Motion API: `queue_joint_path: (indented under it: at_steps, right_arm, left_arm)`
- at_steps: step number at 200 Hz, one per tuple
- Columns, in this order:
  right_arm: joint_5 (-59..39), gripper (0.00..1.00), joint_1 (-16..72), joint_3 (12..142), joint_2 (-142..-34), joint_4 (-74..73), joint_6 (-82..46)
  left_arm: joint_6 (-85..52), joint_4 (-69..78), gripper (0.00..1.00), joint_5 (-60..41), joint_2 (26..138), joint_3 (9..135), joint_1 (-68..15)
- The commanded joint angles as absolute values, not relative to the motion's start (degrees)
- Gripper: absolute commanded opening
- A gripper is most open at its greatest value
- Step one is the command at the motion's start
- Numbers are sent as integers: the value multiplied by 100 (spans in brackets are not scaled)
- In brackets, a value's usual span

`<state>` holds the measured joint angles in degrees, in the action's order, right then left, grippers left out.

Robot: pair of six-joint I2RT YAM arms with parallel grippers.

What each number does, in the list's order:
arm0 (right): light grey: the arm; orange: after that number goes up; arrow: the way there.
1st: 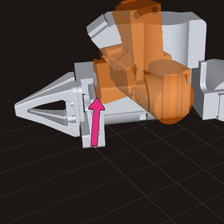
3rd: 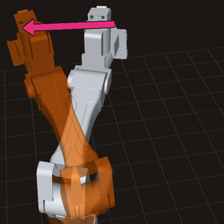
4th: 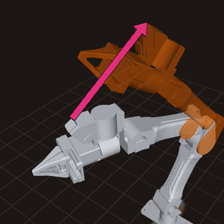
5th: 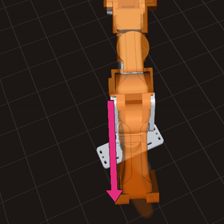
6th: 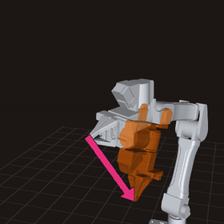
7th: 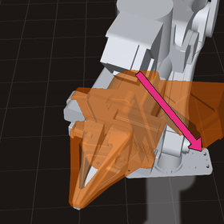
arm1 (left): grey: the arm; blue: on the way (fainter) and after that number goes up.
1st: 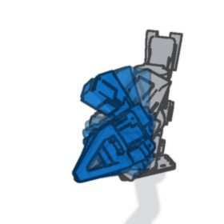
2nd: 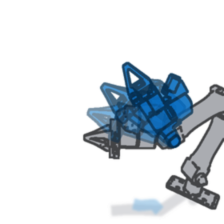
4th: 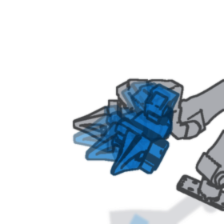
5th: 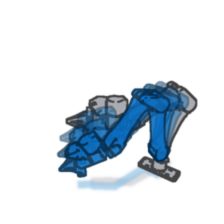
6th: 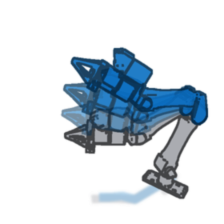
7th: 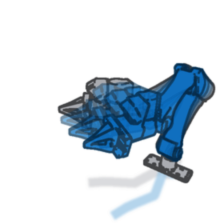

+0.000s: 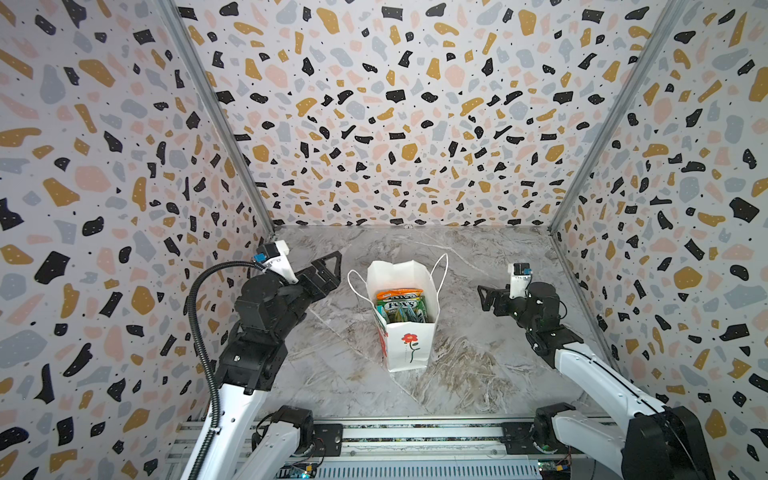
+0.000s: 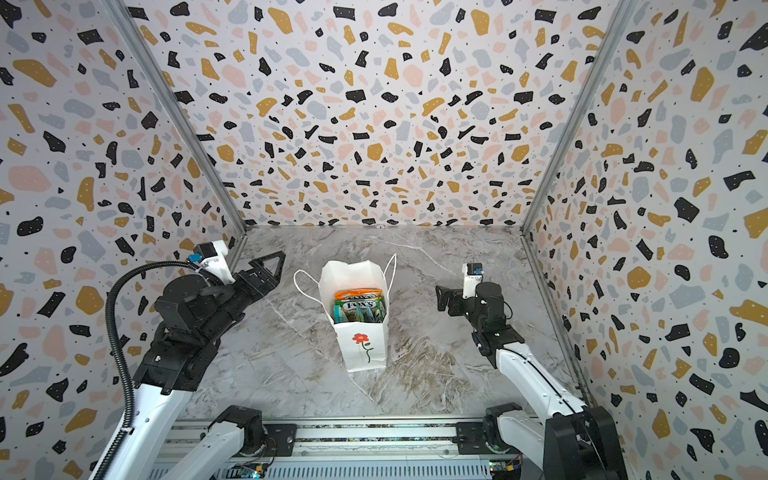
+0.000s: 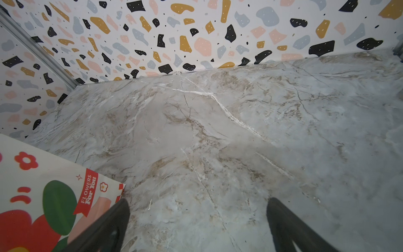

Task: Take the snacks out of the paper bag
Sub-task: 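Raise both arms and move the grippers toward the paper bag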

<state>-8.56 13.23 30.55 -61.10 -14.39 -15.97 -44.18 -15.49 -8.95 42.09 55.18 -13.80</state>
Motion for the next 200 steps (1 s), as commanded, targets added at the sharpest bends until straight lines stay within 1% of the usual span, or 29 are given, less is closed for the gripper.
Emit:
queue_joint_path:
  at_steps: [1,33,45,64,72,85,95,112,134,153,164,173,183,193,200]
  right_arm:
    - [-965,99,1367,3199,-6057,-1381,-1589]
    - [-953,99,1371,3165,-6087,-1382,-1584]
    - [-967,99,1371,3155,-6089,-1378,-1585]
    - [-1023,99,1371,3129,-6061,-1386,-1585]
    - [-1045,99,1375,3112,-6063,-1385,-1590]
    - [-1101,99,1380,3081,-6065,-1402,-1588]
    - [-1152,99,1380,3053,-6088,-1410,-1590]
    - [-1234,99,1380,2999,-6115,-1450,-1607]
    - [-1336,99,1398,2964,-6164,-1491,-1624]
    - [-1374,99,1414,2953,-6215,-1507,-1618]
    - [-1397,99,1413,2954,-6251,-1520,-1622]
    - [-1424,99,1424,2960,-6272,-1526,-1620]
    - [-1471,99,1439,2968,-6301,-1534,-1605]
    - [-1506,99,1456,2962,-6342,-1548,-1593]
    - [-1535,99,1475,2966,-6367,-1535,-1580]
  left_arm:
    - [-4667,-1392,100,-777,4237,5546,-1857]
    - [-4641,-1354,98,46,4524,5549,-2845]
    - [-4661,-1234,95,149,4654,5477,-3046]
    - [-4715,-997,87,398,4737,5398,-3226]
    - [-4699,-972,83,549,4745,5379,-3252]
    - [-4654,-929,81,692,4799,5353,-3252]
    - [-4633,-860,74,699,4857,5336,-3252]
    - [-4637,-746,68,771,4933,5284,-3257]
    - [-4572,-771,66,1079,4953,5273,-3255]
    - [-4480,-730,60,1145,5011,5286,-3253]
    - [-4457,-742,54,1182,5067,5313,-3252]
    - [-4448,-725,53,1195,5104,5309,-3255]
    - [-4424,-699,47,1190,5143,5315,-3257]
    - [-4416,-670,44,1182,5177,5317,-3256]
    - [-4410,-652,39,1167,5206,5317,-3252]
